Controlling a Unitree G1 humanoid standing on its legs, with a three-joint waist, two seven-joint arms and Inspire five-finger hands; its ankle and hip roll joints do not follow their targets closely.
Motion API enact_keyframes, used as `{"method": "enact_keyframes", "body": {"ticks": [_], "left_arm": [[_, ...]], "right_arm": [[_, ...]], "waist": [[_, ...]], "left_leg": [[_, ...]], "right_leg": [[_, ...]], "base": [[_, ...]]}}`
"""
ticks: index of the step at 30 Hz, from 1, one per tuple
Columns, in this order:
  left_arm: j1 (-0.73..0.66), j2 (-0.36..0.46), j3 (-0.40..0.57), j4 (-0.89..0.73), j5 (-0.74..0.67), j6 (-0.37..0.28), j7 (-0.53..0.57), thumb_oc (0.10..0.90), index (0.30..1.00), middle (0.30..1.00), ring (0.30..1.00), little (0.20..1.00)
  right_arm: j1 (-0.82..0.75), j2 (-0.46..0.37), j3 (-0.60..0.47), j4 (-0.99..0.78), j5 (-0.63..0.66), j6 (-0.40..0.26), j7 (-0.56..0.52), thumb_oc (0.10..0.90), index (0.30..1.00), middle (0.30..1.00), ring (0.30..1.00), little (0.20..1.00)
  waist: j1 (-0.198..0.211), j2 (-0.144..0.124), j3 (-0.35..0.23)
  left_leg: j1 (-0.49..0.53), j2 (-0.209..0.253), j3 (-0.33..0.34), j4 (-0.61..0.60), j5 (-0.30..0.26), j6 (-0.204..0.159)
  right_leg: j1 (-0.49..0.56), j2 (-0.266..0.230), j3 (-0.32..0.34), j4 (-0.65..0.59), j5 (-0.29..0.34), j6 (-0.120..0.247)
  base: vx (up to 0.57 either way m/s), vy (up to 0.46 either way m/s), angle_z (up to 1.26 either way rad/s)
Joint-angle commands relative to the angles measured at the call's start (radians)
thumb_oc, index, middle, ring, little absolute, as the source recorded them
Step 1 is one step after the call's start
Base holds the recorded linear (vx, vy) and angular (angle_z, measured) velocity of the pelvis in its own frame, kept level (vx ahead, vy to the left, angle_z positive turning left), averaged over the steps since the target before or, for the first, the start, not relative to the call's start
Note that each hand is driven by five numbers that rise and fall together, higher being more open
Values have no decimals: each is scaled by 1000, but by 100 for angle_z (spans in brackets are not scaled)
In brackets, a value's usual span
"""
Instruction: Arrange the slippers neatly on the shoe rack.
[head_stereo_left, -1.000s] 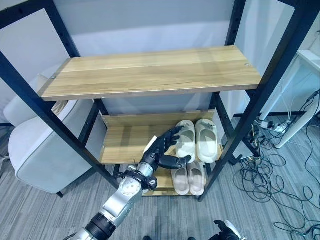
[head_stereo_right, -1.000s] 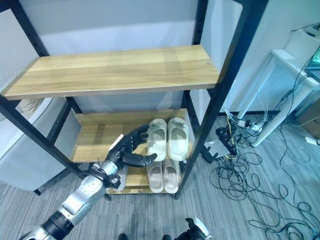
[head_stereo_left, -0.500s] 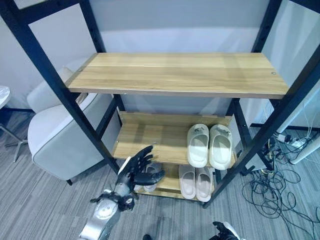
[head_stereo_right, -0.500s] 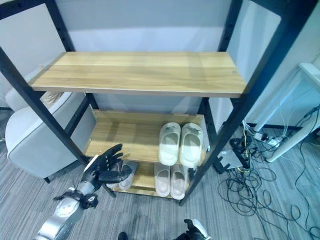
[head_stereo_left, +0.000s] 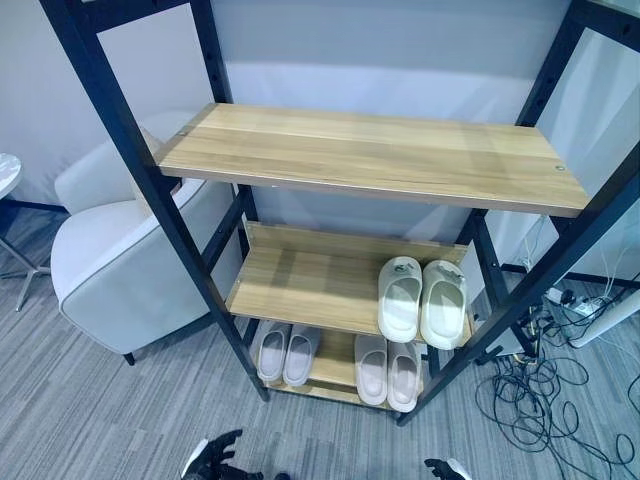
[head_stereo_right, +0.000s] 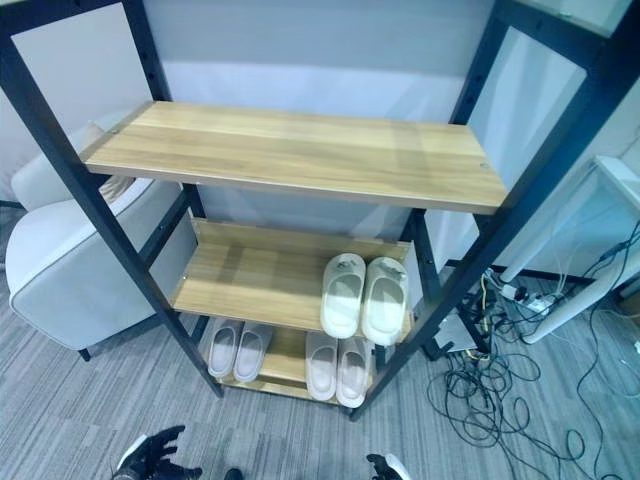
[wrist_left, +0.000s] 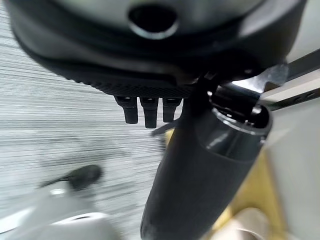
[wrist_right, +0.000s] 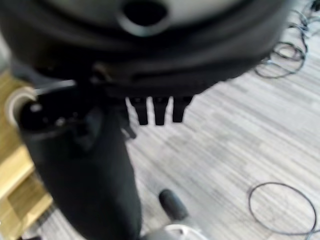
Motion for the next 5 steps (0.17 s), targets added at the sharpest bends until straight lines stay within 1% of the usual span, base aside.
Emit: {"method": "enact_keyframes", "body": {"ticks": [1, 2, 5], "left_arm": [[-129, -11, 6, 96, 78, -56, 61, 800, 900, 900, 900, 900], [-129, -11, 6, 96, 78, -57, 61, 800, 900, 900, 900, 900], [-177, -39, 1, 221, 126, -52, 96, 800, 900, 900, 900, 900]], "right_arm": [[-41, -16, -3, 11, 17, -26, -14, 800, 900, 900, 900, 900], [-41, -16, -3, 11, 17, -26, -14, 800, 900, 900, 900, 900], [-47, -16, -2, 39, 23, -27, -15, 800, 900, 900, 900, 900]], "waist": [[4, -18, -26], [4, -17, -26], [-4, -17, -28]], "left_leg": [[3, 8, 35, 3, -47, -45], [3, 8, 35, 3, -47, -45], [11, 6, 41, 3, -55, -42]], "right_leg": [[-47, -83, -72, 13, 35, 113], [-46, -83, -72, 13, 35, 113], [-43, -85, -60, 12, 33, 113]], "base": [[0, 0, 0], [6, 32, 0], [7, 40, -3]]}}
